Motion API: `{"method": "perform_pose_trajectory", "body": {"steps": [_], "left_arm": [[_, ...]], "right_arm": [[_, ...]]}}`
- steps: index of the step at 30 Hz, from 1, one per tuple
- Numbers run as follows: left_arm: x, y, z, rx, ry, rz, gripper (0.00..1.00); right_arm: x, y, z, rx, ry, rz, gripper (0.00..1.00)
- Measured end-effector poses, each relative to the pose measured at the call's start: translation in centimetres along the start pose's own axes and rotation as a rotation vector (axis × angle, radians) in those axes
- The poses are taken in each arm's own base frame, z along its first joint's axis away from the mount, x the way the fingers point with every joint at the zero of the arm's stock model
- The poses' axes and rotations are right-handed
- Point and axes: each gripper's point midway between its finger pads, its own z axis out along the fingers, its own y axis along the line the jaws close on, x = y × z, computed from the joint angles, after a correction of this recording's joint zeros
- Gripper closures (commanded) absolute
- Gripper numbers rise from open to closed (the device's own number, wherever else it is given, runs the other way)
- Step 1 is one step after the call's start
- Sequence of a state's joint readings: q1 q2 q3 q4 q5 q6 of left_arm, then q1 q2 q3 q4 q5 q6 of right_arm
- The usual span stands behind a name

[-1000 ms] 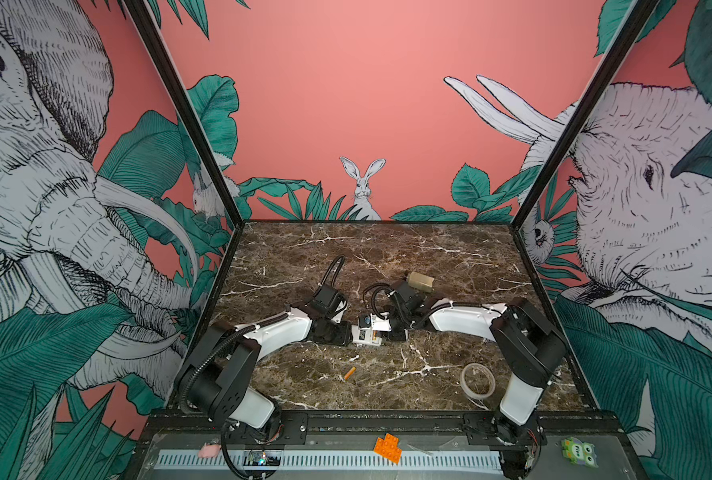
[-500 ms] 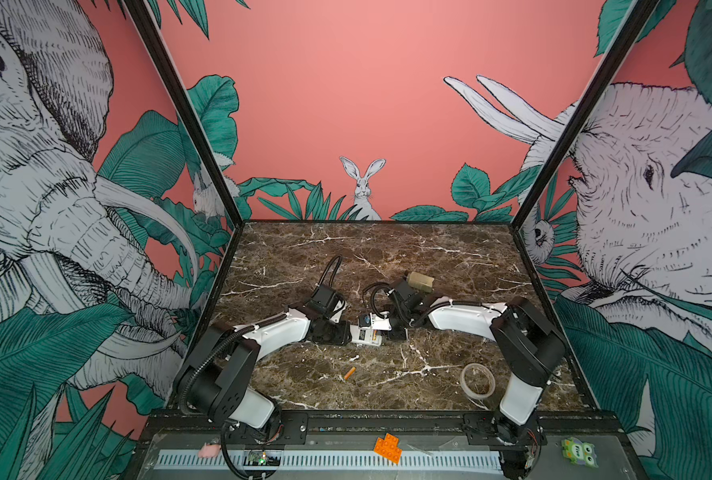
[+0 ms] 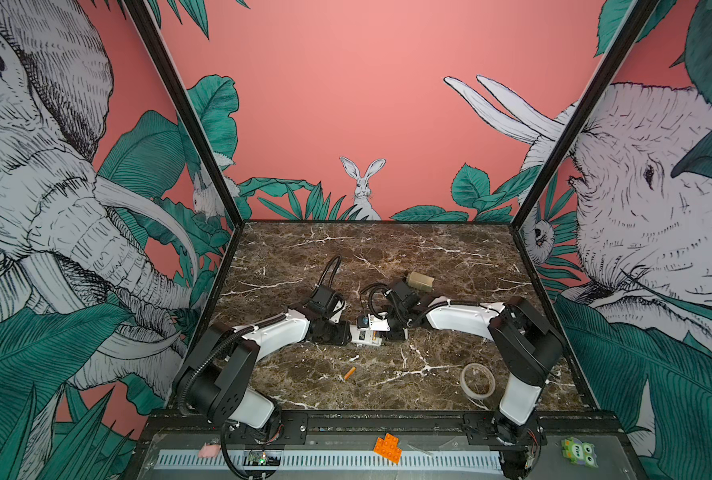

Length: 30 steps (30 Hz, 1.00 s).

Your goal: Load the batteries into the remote control

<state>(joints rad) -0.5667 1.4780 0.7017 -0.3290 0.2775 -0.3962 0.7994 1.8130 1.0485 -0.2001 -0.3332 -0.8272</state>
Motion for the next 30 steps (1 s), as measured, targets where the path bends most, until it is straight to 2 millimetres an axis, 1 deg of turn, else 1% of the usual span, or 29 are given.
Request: {"method": "perform_pose_trajectory", "body": {"steps": [11, 30], "left_arm": [[-0.01, 0.04, 0.01, 0.0, -0.002, -0.004, 0.53], [0.0, 0.09, 0.01, 0.003, -0.01, -0.004, 0.54]], "right_arm": [[0.17, -0.12, -0.17, 0.013, 0.018, 0.001, 0.75], [0.27, -0.24, -0.2, -0.005, 0.046, 0.022, 0.75]]}}
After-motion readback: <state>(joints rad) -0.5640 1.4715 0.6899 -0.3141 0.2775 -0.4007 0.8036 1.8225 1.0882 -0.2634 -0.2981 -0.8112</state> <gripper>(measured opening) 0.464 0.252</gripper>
